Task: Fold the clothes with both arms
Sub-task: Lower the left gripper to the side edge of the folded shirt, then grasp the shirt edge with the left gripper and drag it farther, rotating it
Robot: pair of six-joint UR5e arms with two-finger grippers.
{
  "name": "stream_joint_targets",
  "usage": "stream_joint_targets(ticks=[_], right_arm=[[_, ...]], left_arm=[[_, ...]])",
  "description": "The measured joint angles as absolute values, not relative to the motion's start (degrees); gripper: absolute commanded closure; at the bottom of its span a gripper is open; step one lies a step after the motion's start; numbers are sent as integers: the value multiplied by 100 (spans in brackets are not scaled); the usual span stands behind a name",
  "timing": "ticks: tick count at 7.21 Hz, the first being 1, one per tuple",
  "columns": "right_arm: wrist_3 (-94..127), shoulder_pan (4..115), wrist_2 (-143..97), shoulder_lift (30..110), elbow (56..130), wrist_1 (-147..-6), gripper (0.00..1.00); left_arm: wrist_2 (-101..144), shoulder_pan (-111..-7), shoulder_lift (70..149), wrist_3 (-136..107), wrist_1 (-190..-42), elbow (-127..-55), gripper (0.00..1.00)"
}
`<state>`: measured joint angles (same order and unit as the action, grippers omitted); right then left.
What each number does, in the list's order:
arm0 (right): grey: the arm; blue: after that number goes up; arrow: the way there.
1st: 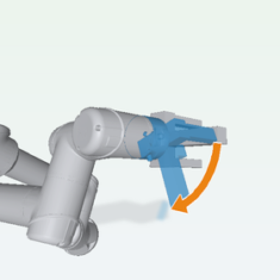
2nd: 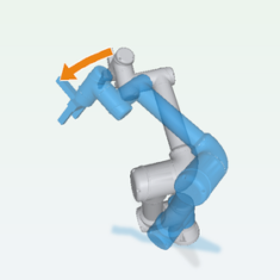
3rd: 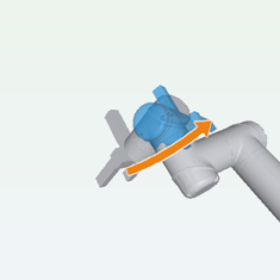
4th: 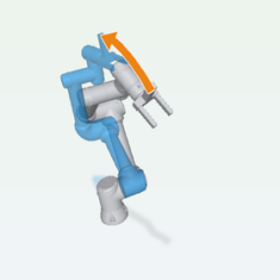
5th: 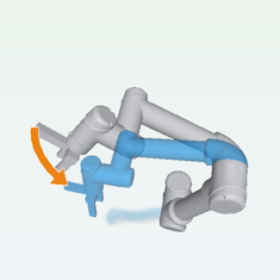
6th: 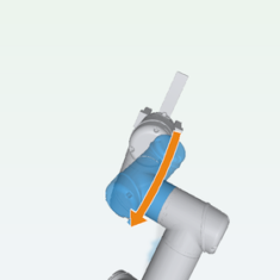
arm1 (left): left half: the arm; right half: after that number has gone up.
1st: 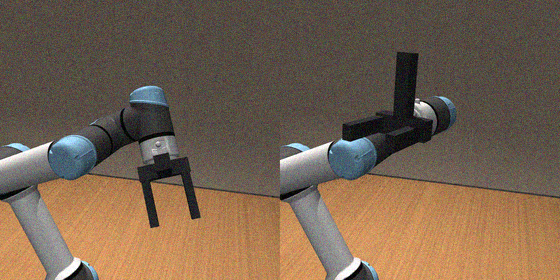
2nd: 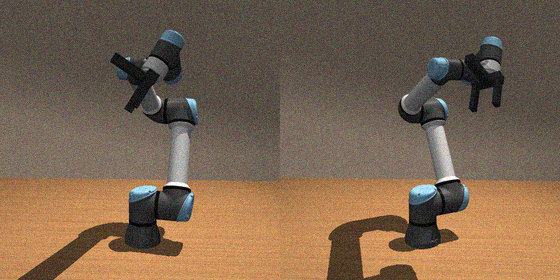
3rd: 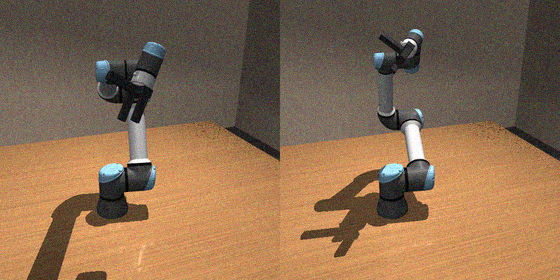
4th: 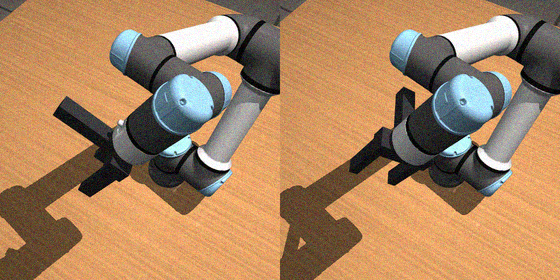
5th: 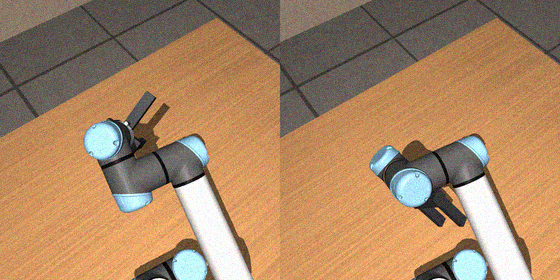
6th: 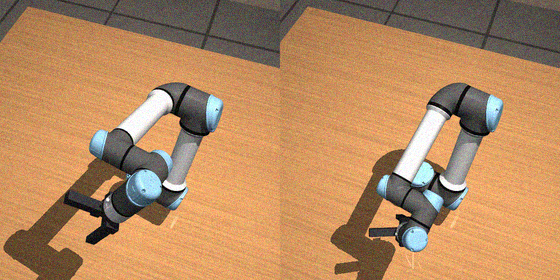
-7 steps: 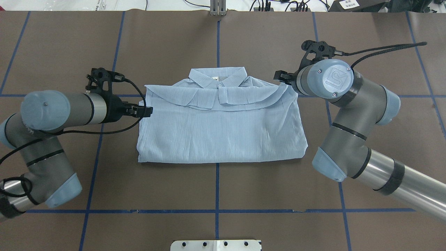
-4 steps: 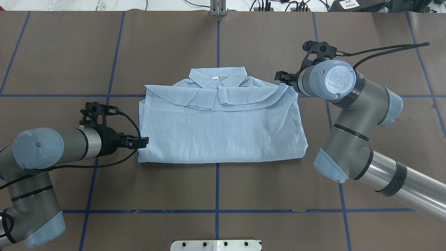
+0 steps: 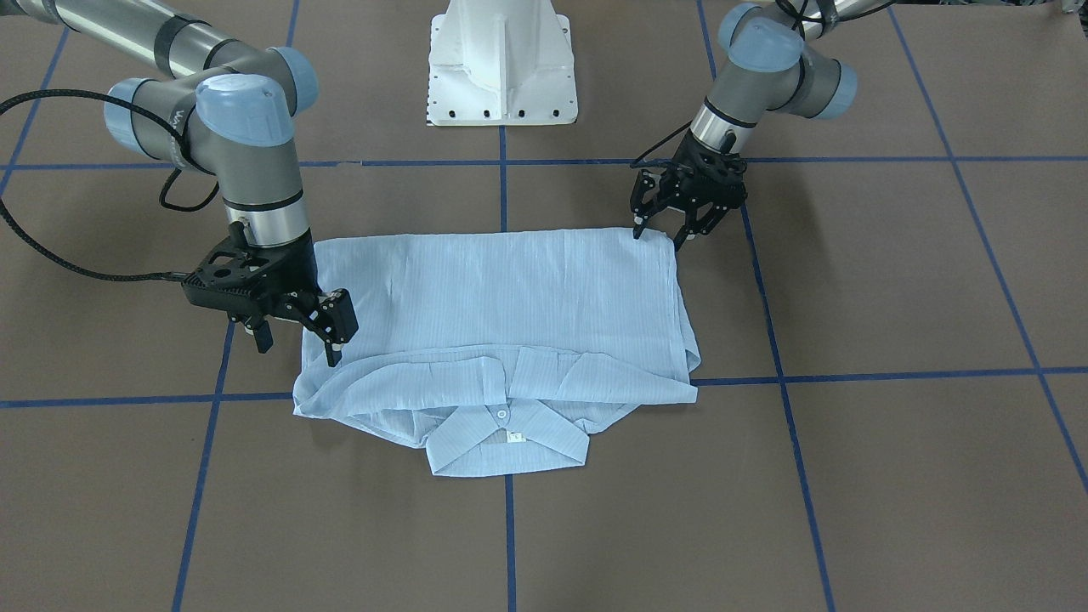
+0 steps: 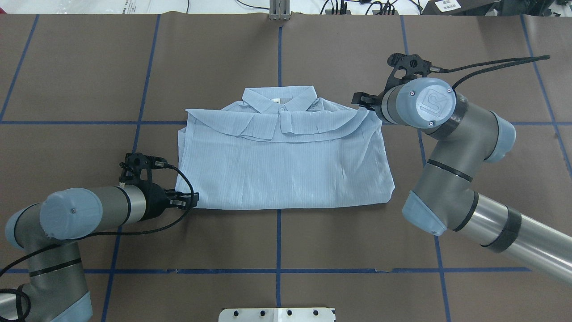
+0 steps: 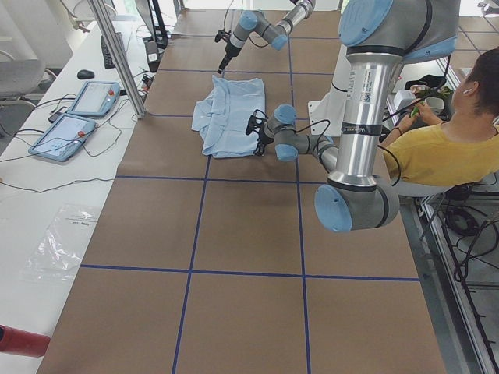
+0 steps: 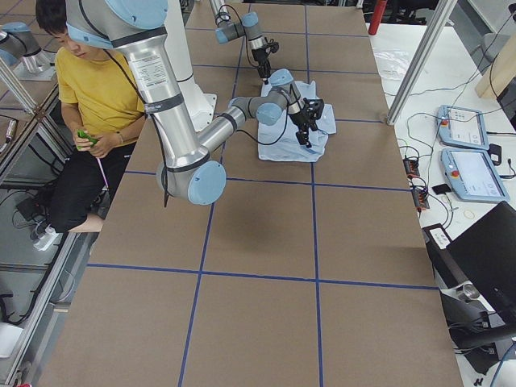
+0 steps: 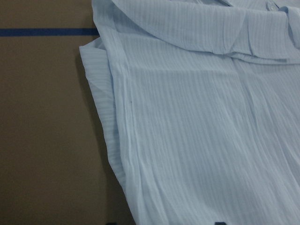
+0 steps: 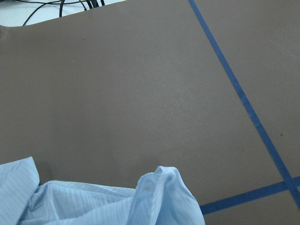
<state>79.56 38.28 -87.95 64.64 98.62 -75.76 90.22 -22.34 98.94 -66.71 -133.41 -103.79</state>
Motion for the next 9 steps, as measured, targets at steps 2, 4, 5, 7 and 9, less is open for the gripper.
stream_joint_targets(ticks=[2, 4, 5, 7, 9], right_arm=[[7956, 3824, -8790, 6466, 9859, -7570, 0], [7962, 3820, -8789, 6463, 9857, -7568, 0], [7972, 3814, -8789, 6461, 9857, -7568, 0], [7995, 3795, -8789, 6447, 9860, -7567, 0], [8029, 3727, -8776, 6402, 9867, -7567, 0]], left_arm=[[9022, -2137, 9971, -6671, -13342, -10284, 100], [9022, -2163, 9898, -6634, -13341, -10408, 100], [9027, -2232, 9794, -6563, -13327, -10531, 100], [9030, -2770, 9680, -5907, -13294, -10495, 100], [9041, -3894, 9928, -4772, -13279, -9781, 100]])
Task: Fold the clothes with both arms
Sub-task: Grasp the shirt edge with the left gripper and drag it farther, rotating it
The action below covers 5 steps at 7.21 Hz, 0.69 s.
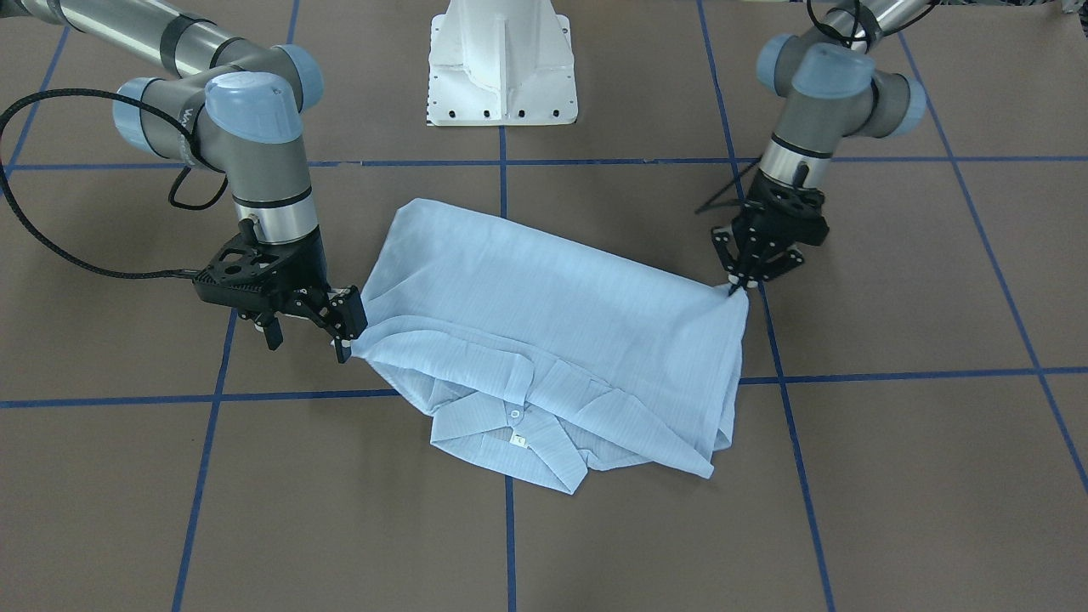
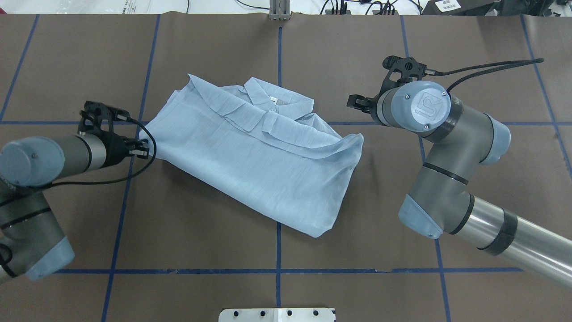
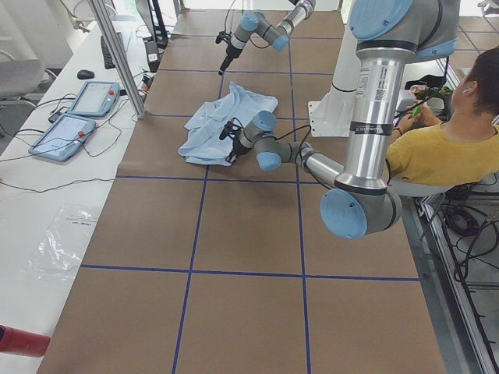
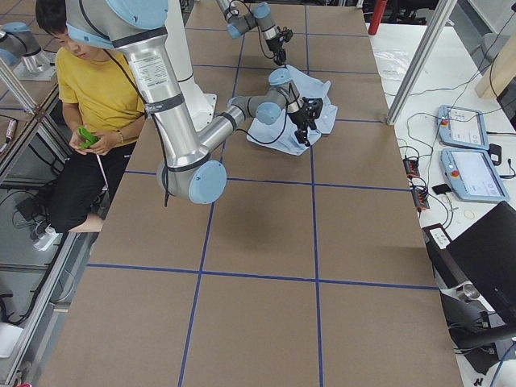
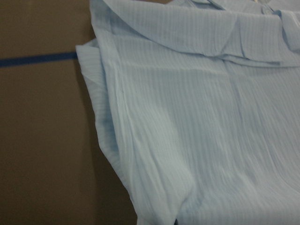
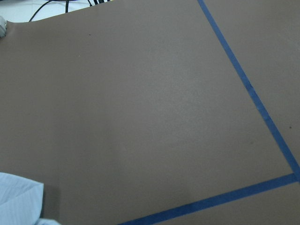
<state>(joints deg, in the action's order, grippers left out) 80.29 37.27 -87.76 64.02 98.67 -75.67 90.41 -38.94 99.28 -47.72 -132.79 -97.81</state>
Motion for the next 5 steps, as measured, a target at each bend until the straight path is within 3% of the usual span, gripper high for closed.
stream_joint_targets(ticks=[4, 5], right_arm=[[8050, 3614, -8765, 6278, 9913, -7567, 0], [8051, 3582, -8759, 6221, 9915, -7567, 0]], left_arm=[[9016, -5121, 12618, -3928, -13419, -6383, 100], [9008, -5185, 13022, -3910, -13574, -5837, 10]])
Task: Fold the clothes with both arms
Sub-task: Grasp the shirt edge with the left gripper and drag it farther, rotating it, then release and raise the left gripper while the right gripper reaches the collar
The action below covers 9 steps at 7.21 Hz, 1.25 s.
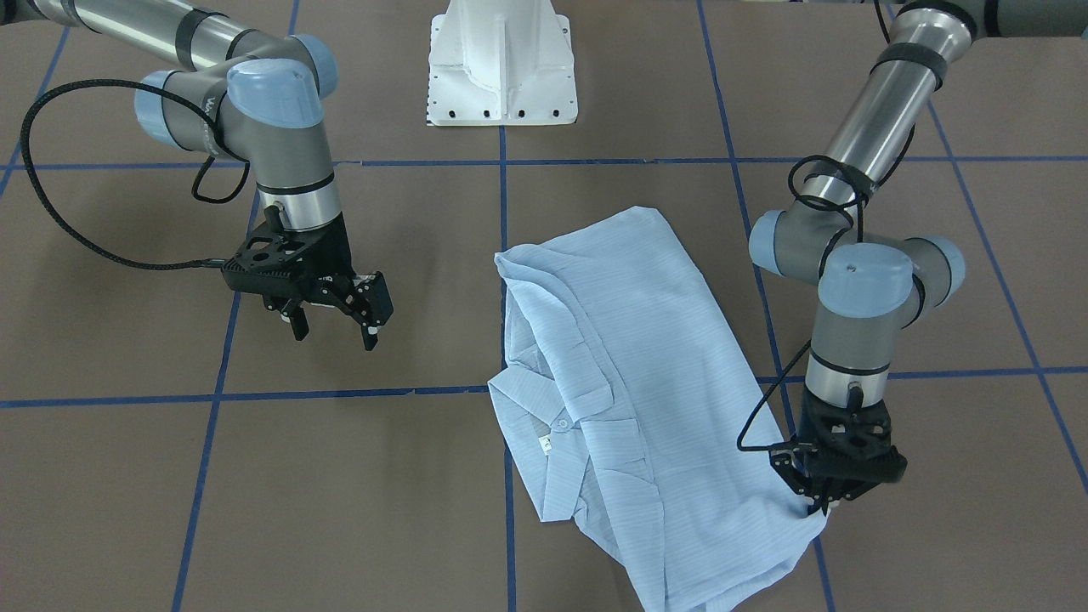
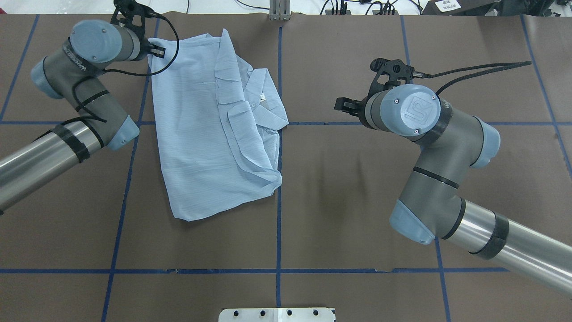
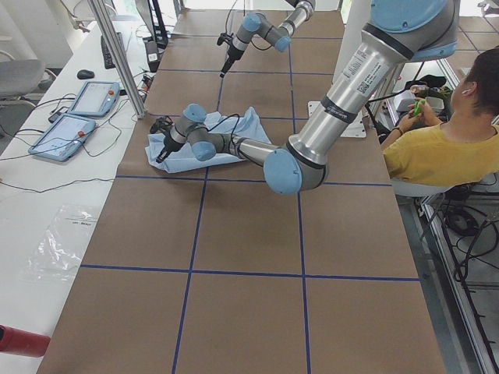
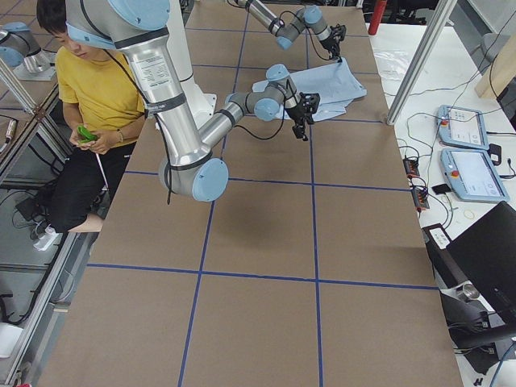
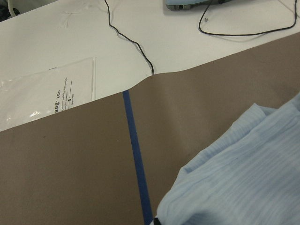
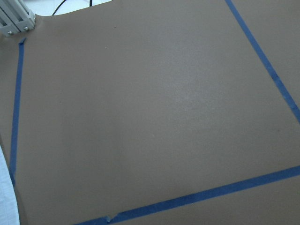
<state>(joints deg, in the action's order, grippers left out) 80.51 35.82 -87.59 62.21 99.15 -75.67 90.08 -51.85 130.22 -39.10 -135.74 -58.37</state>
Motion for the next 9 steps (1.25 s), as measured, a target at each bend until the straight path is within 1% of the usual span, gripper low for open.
stream_joint_targets(ticks=[1, 2, 3, 4, 6, 7, 9], right_arm=[[8062, 3556, -8753, 6135, 9887, -7573, 0], [8180, 3529, -8749, 5947, 9762, -7601, 0], [8467, 3491, -8744, 5593, 9437, -7639, 1], [8912, 3427, -8737, 5019, 8798, -7661, 4], [9847, 3293, -8718, 4024, 7572, -7676, 15], [10326, 3212, -8713, 3747, 7231, -7684, 20], [10977, 3020, -8672, 3514, 6900, -7721, 24]], left_arm=[[9025, -5280, 13174, -3774, -13676, -5609, 0], [9148, -5432, 13210, -3460, -13734, -5555, 0], [9512, -5625, 13131, -3121, -13782, -5644, 0], [9955, -5793, 12889, -2882, -13817, -5922, 0], [10252, -5900, 12442, -2773, -13833, -6531, 0], [10282, -5910, 12333, -2776, -13834, -6670, 0], [10294, -5910, 12260, -2785, -13840, -6759, 0]])
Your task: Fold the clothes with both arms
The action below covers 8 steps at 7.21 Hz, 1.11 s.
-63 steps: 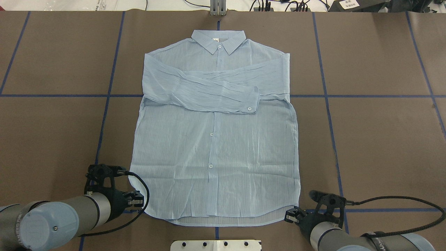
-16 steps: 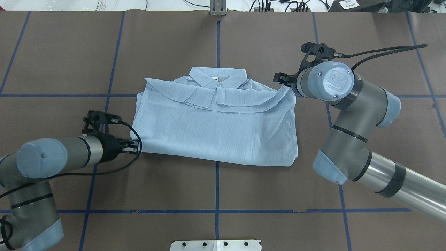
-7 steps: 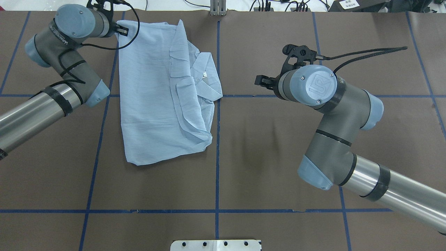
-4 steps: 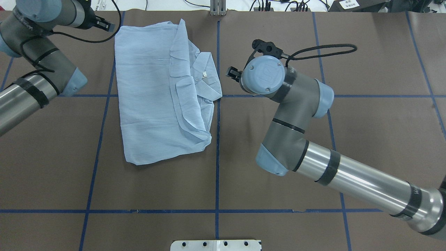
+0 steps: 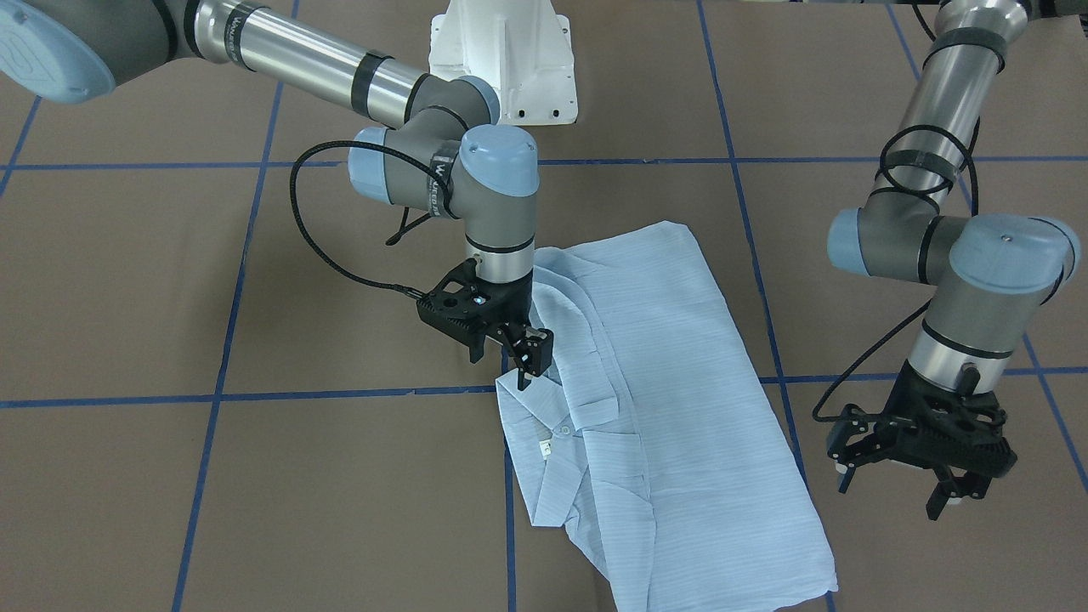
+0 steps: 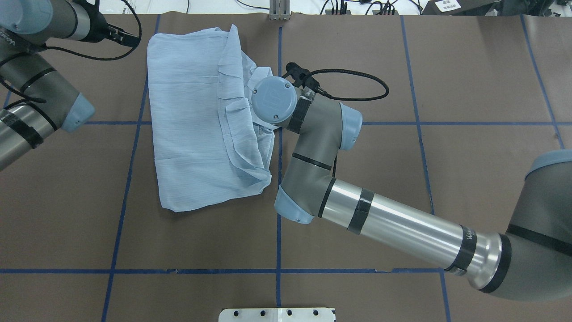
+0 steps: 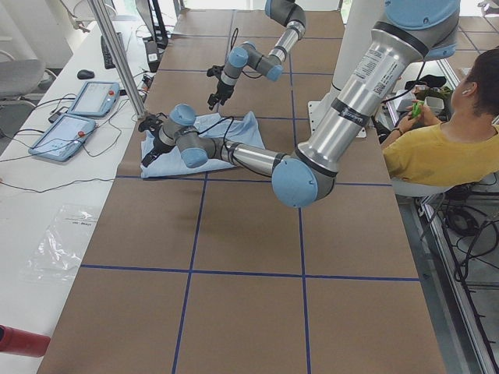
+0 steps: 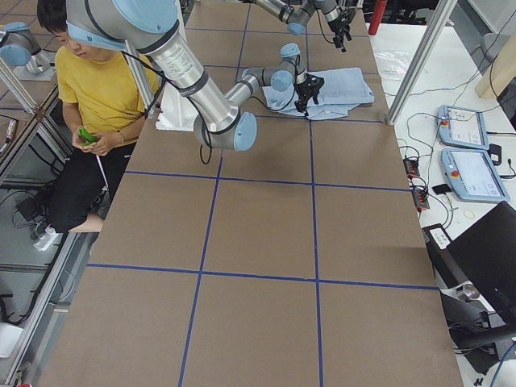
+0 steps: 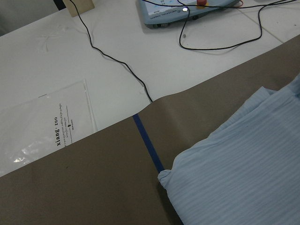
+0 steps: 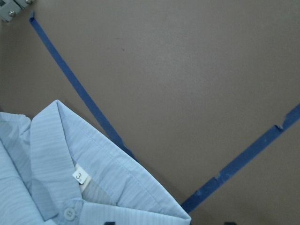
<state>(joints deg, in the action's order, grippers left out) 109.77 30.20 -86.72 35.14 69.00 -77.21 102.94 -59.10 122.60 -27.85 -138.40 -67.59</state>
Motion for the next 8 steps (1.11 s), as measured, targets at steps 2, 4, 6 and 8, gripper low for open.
stream_joint_targets(ticks=[2, 4, 6, 8], right_arm=[[11122, 2921, -8480, 3444, 6667, -7712, 28], [11130, 2901, -8311, 3363, 6467, -7685, 34], [11120, 2860, -8212, 3343, 6398, -7667, 37], [11118, 2808, -8147, 3249, 6283, -7662, 37]], left_arm=[[10300, -5900, 12187, -2786, -13842, -6845, 0], [10301, -5892, 12146, -2786, -13843, -6906, 0], [10301, -5886, 12139, -2786, -13841, -6915, 0], [10301, -5882, 12138, -2786, -13841, -6917, 0]])
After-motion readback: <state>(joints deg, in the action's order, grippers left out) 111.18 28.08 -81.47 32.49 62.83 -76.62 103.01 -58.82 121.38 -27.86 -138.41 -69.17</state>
